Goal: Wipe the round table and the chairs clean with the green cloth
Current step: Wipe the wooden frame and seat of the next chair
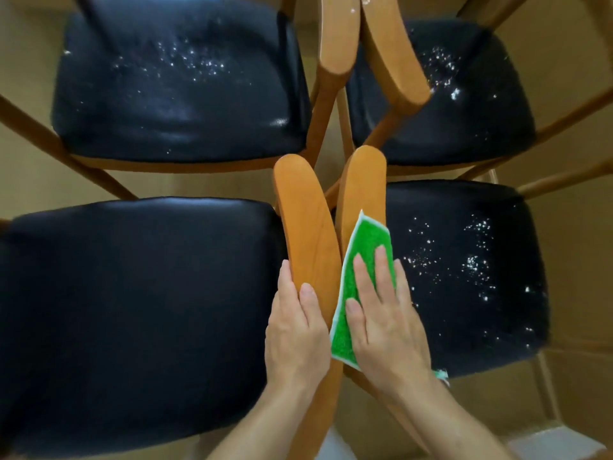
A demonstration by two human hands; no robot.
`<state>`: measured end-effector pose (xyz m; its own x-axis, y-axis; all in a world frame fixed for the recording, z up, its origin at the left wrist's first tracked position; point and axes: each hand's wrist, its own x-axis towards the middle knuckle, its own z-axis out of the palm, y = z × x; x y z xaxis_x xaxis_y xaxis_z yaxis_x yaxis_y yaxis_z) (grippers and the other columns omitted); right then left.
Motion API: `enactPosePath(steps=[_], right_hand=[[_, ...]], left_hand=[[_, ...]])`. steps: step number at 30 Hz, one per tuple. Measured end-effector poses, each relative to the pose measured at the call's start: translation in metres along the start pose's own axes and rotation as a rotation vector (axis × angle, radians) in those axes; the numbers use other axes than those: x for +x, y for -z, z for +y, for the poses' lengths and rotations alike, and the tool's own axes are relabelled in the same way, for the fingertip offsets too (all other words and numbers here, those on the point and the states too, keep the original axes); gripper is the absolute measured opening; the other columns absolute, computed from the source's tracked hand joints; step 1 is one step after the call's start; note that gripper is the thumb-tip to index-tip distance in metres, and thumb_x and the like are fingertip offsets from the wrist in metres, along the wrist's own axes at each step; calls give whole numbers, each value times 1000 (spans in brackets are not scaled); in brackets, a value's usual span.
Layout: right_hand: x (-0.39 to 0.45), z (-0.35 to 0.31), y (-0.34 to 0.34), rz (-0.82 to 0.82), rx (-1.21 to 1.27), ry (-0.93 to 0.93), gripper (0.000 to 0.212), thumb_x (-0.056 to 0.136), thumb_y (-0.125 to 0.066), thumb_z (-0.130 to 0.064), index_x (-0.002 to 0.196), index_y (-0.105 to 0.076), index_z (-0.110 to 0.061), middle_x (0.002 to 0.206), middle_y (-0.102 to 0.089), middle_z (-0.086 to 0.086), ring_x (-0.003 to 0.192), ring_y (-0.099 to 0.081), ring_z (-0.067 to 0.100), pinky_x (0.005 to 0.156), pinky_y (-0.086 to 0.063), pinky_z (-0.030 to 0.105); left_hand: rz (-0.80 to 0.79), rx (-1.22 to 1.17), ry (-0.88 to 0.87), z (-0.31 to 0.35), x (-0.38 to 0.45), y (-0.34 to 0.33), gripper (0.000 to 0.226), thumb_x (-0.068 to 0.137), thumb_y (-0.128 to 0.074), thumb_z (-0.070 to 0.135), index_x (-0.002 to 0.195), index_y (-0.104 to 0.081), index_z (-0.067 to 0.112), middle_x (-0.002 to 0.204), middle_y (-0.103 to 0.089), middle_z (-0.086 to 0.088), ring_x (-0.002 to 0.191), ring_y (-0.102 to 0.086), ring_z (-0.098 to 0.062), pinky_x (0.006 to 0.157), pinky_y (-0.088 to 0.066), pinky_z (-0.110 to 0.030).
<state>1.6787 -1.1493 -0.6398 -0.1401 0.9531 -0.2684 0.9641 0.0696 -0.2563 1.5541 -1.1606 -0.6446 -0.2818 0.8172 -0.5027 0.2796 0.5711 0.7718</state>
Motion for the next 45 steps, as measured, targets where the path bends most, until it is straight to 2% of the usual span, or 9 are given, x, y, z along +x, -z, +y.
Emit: enactPosePath(steps=[5, 13, 22, 28, 32, 34, 36, 40, 45], right_hand=[[25, 5, 10, -41, 26, 62, 56, 96, -6, -53, 146, 16, -40, 159, 19, -9, 147, 16, 22, 111, -35, 46], [199, 2, 37, 99, 97, 73, 56, 102, -17, -40, 153, -17, -17, 160, -12, 10, 148, -5, 31, 118, -5, 46], [59, 12, 16, -49, 143, 191, 63, 98, -14, -45, 154, -5, -19, 162, 9, 0, 147, 4, 39, 106, -39, 49], [2, 41, 8, -119, 211, 350, 56, 100, -20, -38, 148, -8, -13, 161, 3, 7, 148, -2, 35, 120, -7, 46], [52, 25, 13, 8, 66, 391, 60, 100, -18, -33, 150, -16, -1, 160, -8, 21, 149, -2, 32, 118, -3, 56], [91, 15, 15, 82, 33, 304, 60, 101, -18, -37, 153, -14, -8, 162, -4, 14, 148, -1, 35, 118, 4, 48], [130, 8, 20, 128, 63, 202, 61, 100, -19, -43, 155, -12, -19, 163, -1, 4, 146, -1, 41, 112, -4, 39], [162, 1, 34, 155, 100, 119, 59, 98, -23, -43, 154, -15, -24, 163, -5, 0, 143, -6, 47, 110, -29, 49], [101, 3, 19, 98, 110, 145, 60, 101, -21, -44, 155, -7, -22, 163, 2, 0, 145, -9, 41, 109, -32, 49]], left_hand=[[40, 82, 18, 9, -2, 0, 67, 89, -9, 64, 151, -12, 37, 139, -51, 6, 118, -54, -11, 96, -50, -40], [172, 238, -2, 15, -3, -5, 57, 96, -16, 56, 143, -32, 29, 112, -61, 12, 94, -60, -6, 85, -52, -33], [271, 330, 25, 16, 1, -13, 43, 98, -19, 50, 128, -41, 28, 79, -62, 11, 67, -63, -11, 65, -56, -44], [231, 275, 15, 20, 3, -9, 43, 101, -22, 47, 132, -43, 25, 89, -64, 10, 74, -63, -9, 72, -55, -43], [231, 271, -3, 19, 3, -9, 42, 101, -23, 44, 131, -44, 23, 88, -64, 8, 76, -63, -14, 72, -54, -43], [248, 277, -16, 15, 2, -9, 41, 101, -23, 43, 128, -45, 23, 83, -62, 9, 73, -62, -12, 70, -54, -43], [260, 289, -29, 12, 1, -10, 37, 102, -23, 43, 125, -45, 24, 80, -59, 12, 70, -60, -9, 68, -54, -43], [255, 285, -45, 12, 2, -10, 38, 103, -24, 41, 127, -45, 22, 77, -57, 12, 68, -59, -8, 67, -54, -42], [234, 269, -38, 15, 3, -6, 38, 103, -24, 40, 124, -47, 19, 77, -59, 8, 68, -60, -12, 66, -53, -45]])
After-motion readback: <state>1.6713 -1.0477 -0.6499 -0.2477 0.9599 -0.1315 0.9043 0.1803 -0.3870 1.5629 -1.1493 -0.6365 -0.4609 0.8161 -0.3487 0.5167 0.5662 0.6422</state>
